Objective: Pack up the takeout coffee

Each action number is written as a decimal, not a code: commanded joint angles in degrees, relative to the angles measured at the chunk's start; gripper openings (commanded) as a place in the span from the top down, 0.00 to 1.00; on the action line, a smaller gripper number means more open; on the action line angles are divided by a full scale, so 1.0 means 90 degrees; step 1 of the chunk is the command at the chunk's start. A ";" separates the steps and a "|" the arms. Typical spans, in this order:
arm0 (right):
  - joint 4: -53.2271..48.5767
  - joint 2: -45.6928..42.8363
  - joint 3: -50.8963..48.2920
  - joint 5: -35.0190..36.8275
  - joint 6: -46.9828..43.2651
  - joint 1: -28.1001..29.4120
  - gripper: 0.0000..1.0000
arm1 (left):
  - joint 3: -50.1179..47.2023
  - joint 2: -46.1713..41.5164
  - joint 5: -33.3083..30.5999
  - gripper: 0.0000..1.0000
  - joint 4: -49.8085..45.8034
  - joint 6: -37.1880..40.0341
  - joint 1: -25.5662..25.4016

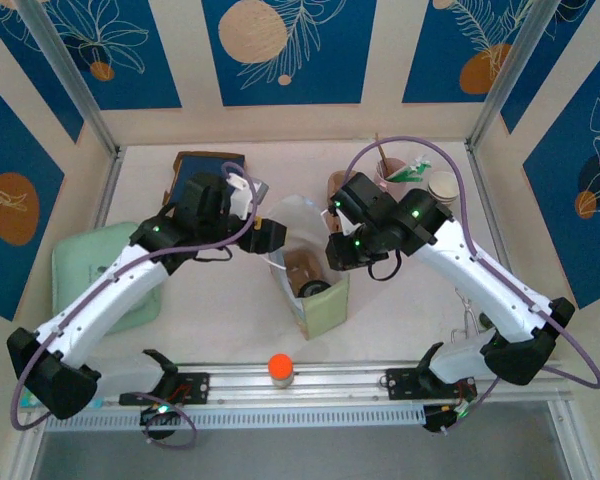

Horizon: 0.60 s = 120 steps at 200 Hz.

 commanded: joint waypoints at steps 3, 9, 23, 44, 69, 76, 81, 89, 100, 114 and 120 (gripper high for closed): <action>0.0028 -0.0221 -0.0090 -0.0079 0.0332 0.0160 0.75 | 0.0373 0.0202 0.0225 0.23 0.0019 0.0081 -0.0027; 0.0033 -0.0250 -0.0108 -0.0068 0.0384 0.0185 0.75 | 0.0426 0.0254 0.0244 0.23 0.0000 0.0107 -0.0027; 0.0060 -0.0283 -0.0139 -0.0068 0.0506 0.0240 0.76 | 0.0532 0.0343 0.0267 0.23 -0.0030 0.0138 -0.0026; 0.0091 -0.0332 -0.0203 -0.0049 0.0644 0.0351 0.76 | 0.0645 0.0438 0.0310 0.23 -0.0031 0.0148 -0.0027; 0.0023 -0.0353 -0.0169 0.0064 0.0763 0.0444 0.78 | 0.0709 0.0516 0.0373 0.23 -0.0003 0.0135 -0.0032; 0.0028 -0.0374 -0.0159 0.0074 0.0805 0.0482 0.79 | 0.0702 0.0538 0.0389 0.23 0.0007 0.0134 -0.0037; 0.0046 -0.0395 -0.0167 0.0083 0.0834 0.0505 0.79 | 0.0713 0.0552 0.0395 0.23 0.0007 0.0148 -0.0044; 0.0076 -0.0442 -0.0177 0.0103 0.0871 0.0555 0.79 | 0.0717 0.0581 0.0390 0.23 0.0018 0.0144 -0.0047; 0.0102 -0.0478 -0.0216 0.0158 0.0904 0.0583 0.79 | 0.0726 0.0606 0.0415 0.23 0.0026 0.0141 -0.0046; 0.0058 -0.0522 -0.0256 0.0289 0.0953 0.0588 0.80 | 0.0742 0.0621 0.0454 0.23 0.0055 0.0117 -0.0056; 0.0030 -0.0536 -0.0267 0.0359 0.0962 0.0588 0.80 | 0.0750 0.0624 0.0467 0.23 0.0065 0.0119 -0.0065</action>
